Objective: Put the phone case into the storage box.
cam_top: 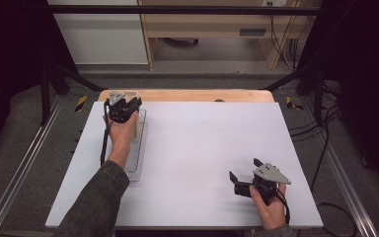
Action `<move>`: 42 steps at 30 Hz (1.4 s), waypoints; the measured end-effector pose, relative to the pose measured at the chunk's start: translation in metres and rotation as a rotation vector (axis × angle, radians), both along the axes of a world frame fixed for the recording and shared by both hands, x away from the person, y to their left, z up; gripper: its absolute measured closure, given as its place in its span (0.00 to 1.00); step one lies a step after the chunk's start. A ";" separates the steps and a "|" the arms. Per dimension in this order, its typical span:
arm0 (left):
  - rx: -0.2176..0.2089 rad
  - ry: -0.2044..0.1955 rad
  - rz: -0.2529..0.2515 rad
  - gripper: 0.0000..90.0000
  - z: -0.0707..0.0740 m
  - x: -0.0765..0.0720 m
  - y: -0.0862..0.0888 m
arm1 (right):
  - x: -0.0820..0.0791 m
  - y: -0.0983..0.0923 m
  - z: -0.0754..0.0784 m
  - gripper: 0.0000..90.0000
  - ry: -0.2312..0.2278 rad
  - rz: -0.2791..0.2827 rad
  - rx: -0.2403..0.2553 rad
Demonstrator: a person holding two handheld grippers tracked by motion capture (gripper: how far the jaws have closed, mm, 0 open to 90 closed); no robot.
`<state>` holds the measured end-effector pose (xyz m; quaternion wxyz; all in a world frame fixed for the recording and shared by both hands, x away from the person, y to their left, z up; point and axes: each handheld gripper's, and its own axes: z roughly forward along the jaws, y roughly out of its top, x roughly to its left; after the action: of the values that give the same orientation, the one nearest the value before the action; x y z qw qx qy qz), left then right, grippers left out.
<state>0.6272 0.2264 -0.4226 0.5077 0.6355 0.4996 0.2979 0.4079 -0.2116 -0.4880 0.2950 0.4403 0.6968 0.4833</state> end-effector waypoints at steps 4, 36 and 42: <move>0.001 -0.001 0.000 0.85 0.000 0.000 0.000 | 0.000 0.000 0.000 0.03 0.001 0.000 -0.001; -0.016 0.002 0.007 0.81 -0.001 0.002 0.004 | 0.000 0.001 0.000 0.03 0.003 0.003 -0.005; -0.005 0.001 -0.001 0.69 0.002 0.001 0.004 | 0.000 0.001 0.000 0.03 0.004 0.002 -0.006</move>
<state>0.6279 0.2306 -0.4209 0.5093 0.6345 0.5003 0.2962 0.4078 -0.2107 -0.4883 0.2944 0.4395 0.6993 0.4809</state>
